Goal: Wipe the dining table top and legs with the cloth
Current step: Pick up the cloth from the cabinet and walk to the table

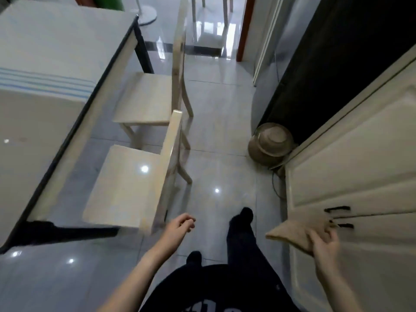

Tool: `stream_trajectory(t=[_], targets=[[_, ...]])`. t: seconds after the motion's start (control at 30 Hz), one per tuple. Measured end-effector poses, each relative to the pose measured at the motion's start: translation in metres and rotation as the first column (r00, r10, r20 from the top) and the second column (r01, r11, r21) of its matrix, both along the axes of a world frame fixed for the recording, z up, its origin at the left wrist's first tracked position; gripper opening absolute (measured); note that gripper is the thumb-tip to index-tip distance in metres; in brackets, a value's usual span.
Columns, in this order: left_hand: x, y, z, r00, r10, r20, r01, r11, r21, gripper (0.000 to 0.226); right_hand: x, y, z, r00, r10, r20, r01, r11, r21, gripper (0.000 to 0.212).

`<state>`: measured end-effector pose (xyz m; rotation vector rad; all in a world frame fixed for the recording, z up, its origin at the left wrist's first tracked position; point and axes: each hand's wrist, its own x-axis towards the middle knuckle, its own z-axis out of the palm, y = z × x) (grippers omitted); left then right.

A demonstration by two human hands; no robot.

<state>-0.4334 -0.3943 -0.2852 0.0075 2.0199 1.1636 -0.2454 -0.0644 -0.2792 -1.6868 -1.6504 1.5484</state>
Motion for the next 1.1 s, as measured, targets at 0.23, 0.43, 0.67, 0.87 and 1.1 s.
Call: stream_trajectory(t=[0.23, 0.43, 0.67, 0.87, 1.1], targets=[[-0.062, 0.114, -0.006, 0.98, 0.199, 0.006, -0.199, 0.98, -0.025, 0.019, -0.095, 0.129, -0.001, 0.975, 0.214, 0.057, -0.217, 0.976, 0.035, 0.042], [-0.113, 0.168, 0.004, 0.91, 0.414, -0.036, -0.415, 0.91, -0.018, 0.021, -0.207, 0.196, 0.02, 0.911, 0.41, -0.047, -0.411, 0.911, -0.028, 0.028], [-0.198, 0.195, -0.004, 0.776, 0.63, -0.021, -0.63, 0.776, -0.008, 0.023, -0.338, 0.229, 0.02, 0.864, 0.485, -0.136, -0.494, 0.869, -0.037, 0.023], [-0.32, 0.24, -0.018, 0.818, 0.576, 0.014, -0.576, 0.817, 0.027, 0.025, -0.451, 0.255, 0.006, 0.832, 0.549, -0.078, -0.548, 0.836, 0.029, 0.019], [-0.487, 0.303, 0.01, 0.9, 0.436, -0.026, -0.428, 0.891, 0.151, 0.016, -0.59, 0.29, 0.011, 0.846, 0.531, -0.039, -0.528, 0.846, 0.071, 0.021]])
